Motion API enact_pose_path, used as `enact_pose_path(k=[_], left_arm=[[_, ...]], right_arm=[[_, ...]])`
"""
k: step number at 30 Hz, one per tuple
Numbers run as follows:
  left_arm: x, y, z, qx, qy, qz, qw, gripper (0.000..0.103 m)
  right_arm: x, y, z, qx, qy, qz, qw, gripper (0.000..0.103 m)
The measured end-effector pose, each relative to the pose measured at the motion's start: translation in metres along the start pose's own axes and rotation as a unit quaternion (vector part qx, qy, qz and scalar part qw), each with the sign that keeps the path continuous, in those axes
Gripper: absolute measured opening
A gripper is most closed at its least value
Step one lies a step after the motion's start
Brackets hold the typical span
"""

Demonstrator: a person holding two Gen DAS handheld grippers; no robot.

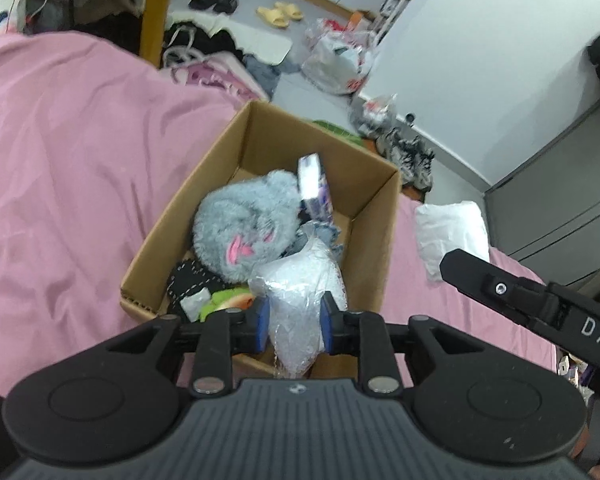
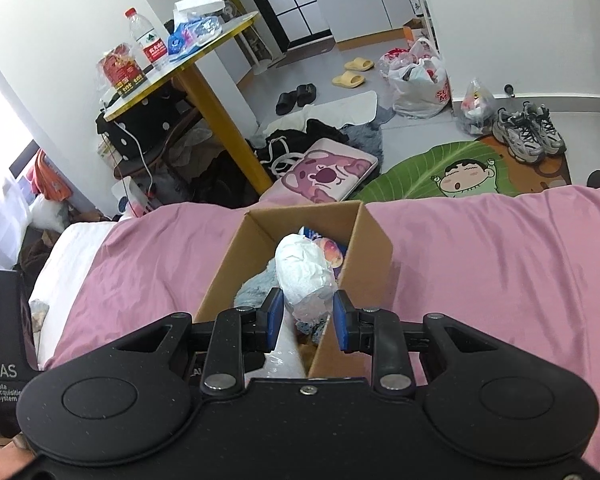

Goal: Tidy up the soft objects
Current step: 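Carry the plastic bag and white tissue over the box with both tools, then open both tools to drop the bag and tissue into the box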

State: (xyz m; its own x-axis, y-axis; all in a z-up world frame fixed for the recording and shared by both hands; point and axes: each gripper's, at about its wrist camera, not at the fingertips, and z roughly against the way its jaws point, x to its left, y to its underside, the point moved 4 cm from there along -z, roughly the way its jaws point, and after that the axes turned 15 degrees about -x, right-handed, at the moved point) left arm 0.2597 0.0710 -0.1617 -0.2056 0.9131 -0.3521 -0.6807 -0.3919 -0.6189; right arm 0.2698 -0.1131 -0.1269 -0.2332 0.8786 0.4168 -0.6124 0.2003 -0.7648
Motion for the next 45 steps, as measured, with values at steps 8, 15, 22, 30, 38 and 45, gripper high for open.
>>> enact_pose_path(k=[8,15,22,30,38,45], left_arm=[[0.014,-0.011,-0.001,0.012,-0.005,0.034,0.9993,0.037],[0.025,-0.022,0.007,0.001,-0.018,0.044,0.9989,0.043],[0.033,-0.030,0.017,-0.008,-0.034,0.043,0.9985,0.055],[0.028,-0.031,0.025,-0.018,-0.038,0.025,0.9988,0.080],[0.015,-0.030,0.030,-0.003,-0.052,0.004,0.9986,0.093],[-0.005,-0.025,0.045,-0.014,-0.055,-0.018,0.9982,0.096]], right_arm=[[0.012,0.006,-0.017,0.021,-0.005,0.002,1.000,0.027],[0.021,0.015,-0.029,0.041,-0.010,0.008,0.999,0.027],[0.025,0.019,-0.040,0.064,0.005,0.021,0.998,0.045],[0.012,0.014,-0.016,0.047,0.001,0.010,0.999,0.046],[-0.005,0.006,0.001,0.031,0.001,-0.006,0.999,0.046],[-0.020,0.002,0.024,0.013,-0.003,-0.014,1.000,0.053]])
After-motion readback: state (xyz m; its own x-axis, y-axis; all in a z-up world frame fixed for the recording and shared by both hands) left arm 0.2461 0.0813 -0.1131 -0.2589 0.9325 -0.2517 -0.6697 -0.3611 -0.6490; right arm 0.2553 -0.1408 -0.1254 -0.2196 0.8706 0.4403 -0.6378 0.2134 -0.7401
